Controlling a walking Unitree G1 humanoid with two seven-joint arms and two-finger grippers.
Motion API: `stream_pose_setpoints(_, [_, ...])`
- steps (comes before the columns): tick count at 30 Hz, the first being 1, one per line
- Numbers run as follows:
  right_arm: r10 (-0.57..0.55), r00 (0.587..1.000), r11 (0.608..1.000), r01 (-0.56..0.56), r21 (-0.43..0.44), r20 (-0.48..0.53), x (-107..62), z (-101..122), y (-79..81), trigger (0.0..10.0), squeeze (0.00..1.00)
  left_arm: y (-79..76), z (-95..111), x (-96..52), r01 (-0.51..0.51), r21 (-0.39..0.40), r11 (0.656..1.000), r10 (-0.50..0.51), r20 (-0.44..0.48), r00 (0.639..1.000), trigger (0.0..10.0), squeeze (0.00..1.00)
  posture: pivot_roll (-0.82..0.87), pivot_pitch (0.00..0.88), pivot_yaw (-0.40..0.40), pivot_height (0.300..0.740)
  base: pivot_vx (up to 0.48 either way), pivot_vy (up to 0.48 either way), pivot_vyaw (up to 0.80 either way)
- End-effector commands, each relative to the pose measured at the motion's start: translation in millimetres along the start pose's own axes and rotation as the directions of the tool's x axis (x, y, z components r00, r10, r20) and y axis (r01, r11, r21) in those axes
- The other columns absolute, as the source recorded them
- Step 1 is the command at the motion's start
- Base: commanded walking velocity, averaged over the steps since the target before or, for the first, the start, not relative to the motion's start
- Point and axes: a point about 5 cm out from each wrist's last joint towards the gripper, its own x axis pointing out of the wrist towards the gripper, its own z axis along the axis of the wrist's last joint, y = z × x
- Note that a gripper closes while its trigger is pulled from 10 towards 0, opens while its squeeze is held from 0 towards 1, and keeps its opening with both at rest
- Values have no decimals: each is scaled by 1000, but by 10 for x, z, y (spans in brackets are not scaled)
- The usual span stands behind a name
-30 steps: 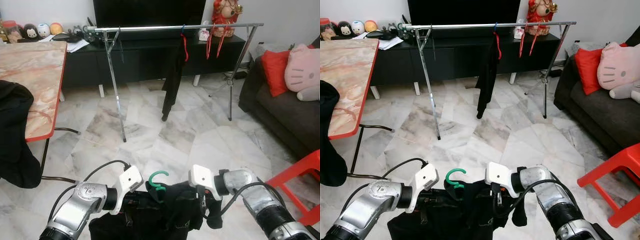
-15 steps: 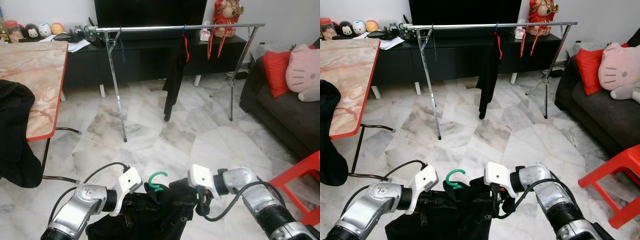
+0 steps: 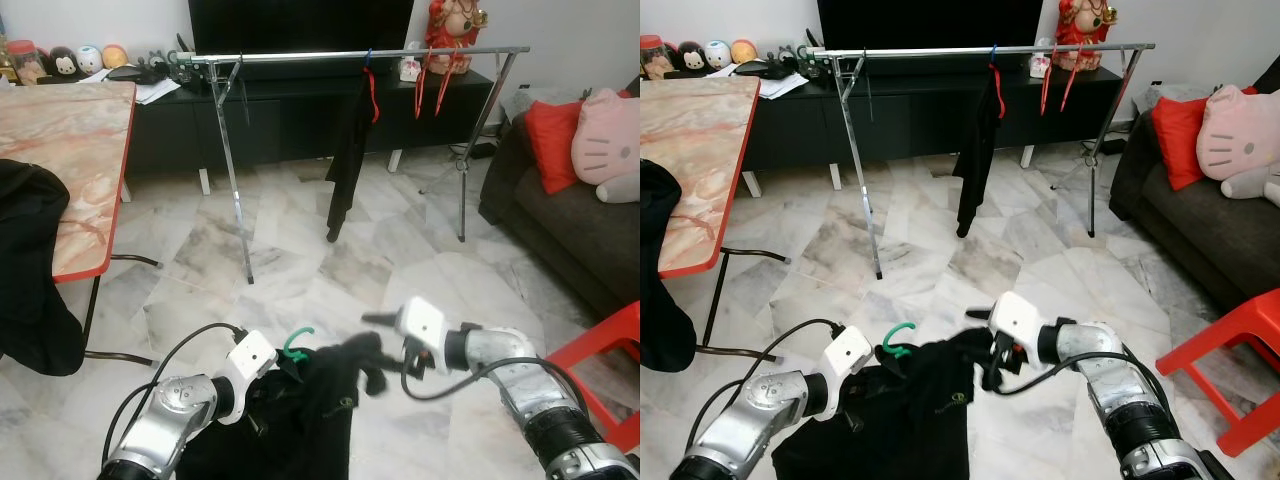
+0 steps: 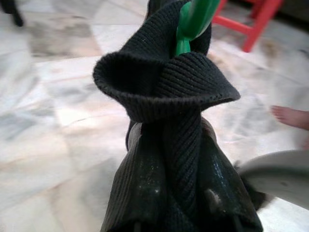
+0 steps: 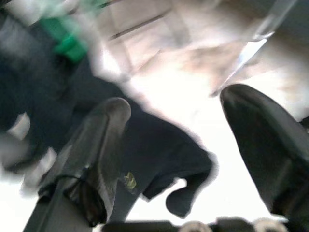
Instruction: Hang hanger
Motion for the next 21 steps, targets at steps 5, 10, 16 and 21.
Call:
stream_pose_setpoints(5, [-406, 912, 865, 403, 298, -54, -166, -391, -102, 10000, 0, 216, 59, 67, -307, -54, 950, 310, 50, 949, 10000, 0, -32, 0, -73, 740, 0, 0, 0])
stream_pose_setpoints(10, [-565, 746, 590, 664, 459, -353, -269, -973, 186, 10000, 0, 279, 95, 49, -404, -128, 906, 417, 106, 903, 10000, 0, -34, 0, -74, 740, 0, 0, 0])
stream_pose_setpoints(16, [-486, 633, 466, 771, 434, -602, -381, -1414, 670, 10000, 0, 333, 141, -43, -490, -133, 862, 507, 179, 843, 10000, 0, -11, 0, -76, 740, 0, 0, 0])
stream_pose_setpoints(21, [-400, 590, 427, 797, 427, -701, -508, -1645, 1030, 10000, 0, 381, 126, -285, -538, -110, 836, 548, 241, 801, 10000, 0, -1, 0, -74, 740, 0, 0, 0])
